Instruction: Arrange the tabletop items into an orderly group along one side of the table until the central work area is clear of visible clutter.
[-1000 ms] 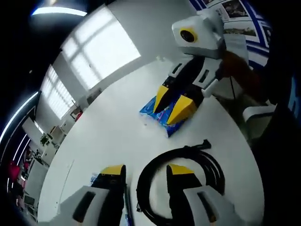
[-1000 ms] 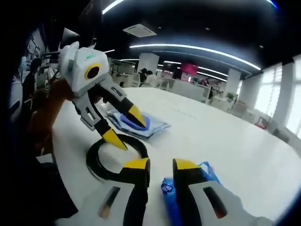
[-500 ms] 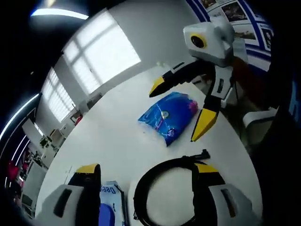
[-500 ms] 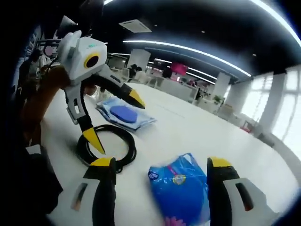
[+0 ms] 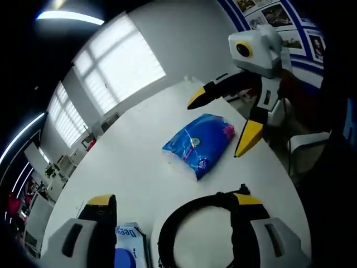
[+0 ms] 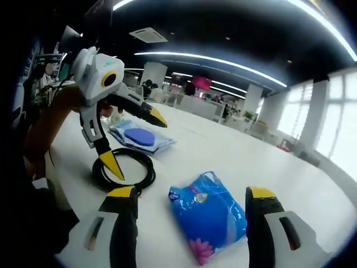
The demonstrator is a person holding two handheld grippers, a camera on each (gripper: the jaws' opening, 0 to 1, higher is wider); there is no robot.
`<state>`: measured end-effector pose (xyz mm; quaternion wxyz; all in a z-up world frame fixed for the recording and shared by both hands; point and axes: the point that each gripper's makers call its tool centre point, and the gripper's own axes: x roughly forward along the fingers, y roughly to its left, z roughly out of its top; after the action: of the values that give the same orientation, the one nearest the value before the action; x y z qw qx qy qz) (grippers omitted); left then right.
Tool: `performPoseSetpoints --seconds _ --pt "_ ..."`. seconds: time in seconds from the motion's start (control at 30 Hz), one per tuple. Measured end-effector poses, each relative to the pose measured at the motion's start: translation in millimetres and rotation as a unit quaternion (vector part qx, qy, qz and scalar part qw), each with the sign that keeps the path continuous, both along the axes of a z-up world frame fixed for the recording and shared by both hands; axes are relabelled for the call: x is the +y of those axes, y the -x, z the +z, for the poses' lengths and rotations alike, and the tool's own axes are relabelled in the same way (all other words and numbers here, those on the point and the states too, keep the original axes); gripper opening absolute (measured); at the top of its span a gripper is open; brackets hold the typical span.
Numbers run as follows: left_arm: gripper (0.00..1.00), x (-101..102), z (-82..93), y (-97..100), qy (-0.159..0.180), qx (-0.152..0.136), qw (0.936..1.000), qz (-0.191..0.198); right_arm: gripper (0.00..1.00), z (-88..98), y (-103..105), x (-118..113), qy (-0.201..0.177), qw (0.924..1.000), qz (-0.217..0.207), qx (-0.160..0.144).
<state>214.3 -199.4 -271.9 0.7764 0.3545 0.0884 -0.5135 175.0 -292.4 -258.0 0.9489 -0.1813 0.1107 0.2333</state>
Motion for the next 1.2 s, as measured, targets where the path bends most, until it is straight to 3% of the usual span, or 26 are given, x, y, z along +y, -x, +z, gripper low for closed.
performPoseSetpoints --seconds 0.37,0.77,0.87,1.2 --pt "0.86 -17 -9.8 6.6 0.01 0.044 0.9986 -0.027 0.73 5.2 6 -16 -0.026 0.9994 -0.02 -0.007" --pt "0.86 -34 -3.9 8.3 0.026 0.058 0.997 -0.043 0.72 7.9 9 -20 -0.029 0.9992 -0.027 -0.011" --pt "0.86 -38 -1.4 0.7 0.024 0.067 0.9962 -0.05 0.72 7.9 10 -22 -0.03 0.9991 -0.029 -0.01" --pt "0.83 -59 -13.4 9.5 0.007 0.076 0.9951 -0.062 0.67 5.5 15 -35 -0.038 0.9983 -0.043 -0.012"
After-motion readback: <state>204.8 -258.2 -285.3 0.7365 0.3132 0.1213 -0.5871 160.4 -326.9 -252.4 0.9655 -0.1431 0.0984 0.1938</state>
